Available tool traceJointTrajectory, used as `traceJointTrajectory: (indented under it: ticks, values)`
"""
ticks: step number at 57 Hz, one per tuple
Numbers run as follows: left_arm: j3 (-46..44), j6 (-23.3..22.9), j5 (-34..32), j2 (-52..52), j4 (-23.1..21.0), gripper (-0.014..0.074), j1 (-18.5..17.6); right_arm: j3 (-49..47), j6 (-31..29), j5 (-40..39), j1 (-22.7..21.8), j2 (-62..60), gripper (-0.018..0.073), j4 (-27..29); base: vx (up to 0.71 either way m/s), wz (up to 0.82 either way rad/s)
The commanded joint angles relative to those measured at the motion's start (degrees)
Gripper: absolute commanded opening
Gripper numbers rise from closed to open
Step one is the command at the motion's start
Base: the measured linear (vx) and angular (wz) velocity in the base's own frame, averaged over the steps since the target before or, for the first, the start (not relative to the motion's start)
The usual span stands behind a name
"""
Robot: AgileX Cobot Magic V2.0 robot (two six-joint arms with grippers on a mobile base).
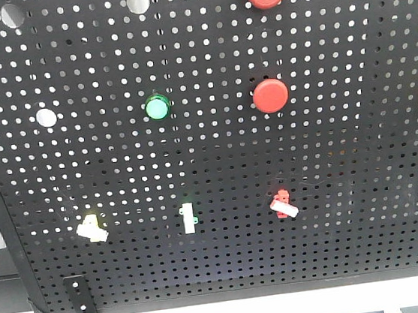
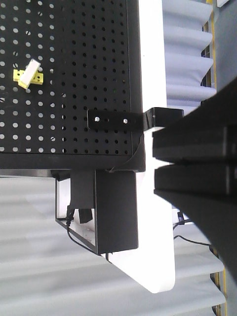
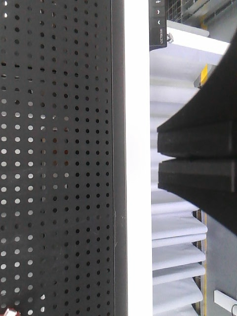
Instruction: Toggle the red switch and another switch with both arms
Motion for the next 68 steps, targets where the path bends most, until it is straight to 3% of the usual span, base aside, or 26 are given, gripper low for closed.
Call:
traceJointTrajectory:
  ticks: [1, 20, 28, 35, 44, 55, 68]
  values:
    - [1.0, -0.4, -4.5, -1.1, -0.3, 0.0003, 0.1, 0.3, -0.2, -5.1, -0.2, -0.6, -0.0006, -0.7, 0.0, 0.0]
    - [1.0, 1.0, -8.0, -1.1, 0.1, 0.0003, 0.1, 0.3, -1.2, -8.3, -0.2, -0.6, -0.0006, -1.2, 0.0, 0.0]
    - [-0.1, 1.3, -17.5, -1.1, 0.3, 0.0003, 0.1, -2.0, -1.0, -16.5, -0.2, -0.6, -0.0006, -1.2, 0.0, 0.0]
    - [-4.8, 4.2, -25.7, -0.9, 1.9, 0.0003, 0.1, -9.8, -1.0, -16.1, -0.2, 0.5, -0.0006, -1.8, 0.0, 0.0]
    - [-17.1, 5.1, -22.3, 3.1, 4.7, 0.0003, 0.1, -22.5, -1.0, -13.6, -0.2, 7.4, -0.0006, -1.7, 0.0, 0.0]
    - [-31.8, 5.1, -17.4, 17.2, 4.8, 0.0003, 0.1, -35.8, -1.1, -13.6, -0.2, 21.1, -0.0006, -1.6, 0.0, 0.0]
    - [-34.7, 5.1, -13.8, 30.8, 4.7, 0.0003, 0.1, -38.5, -1.4, -14.1, -0.3, 34.6, -0.0006, -1.6, 0.0, 0.0]
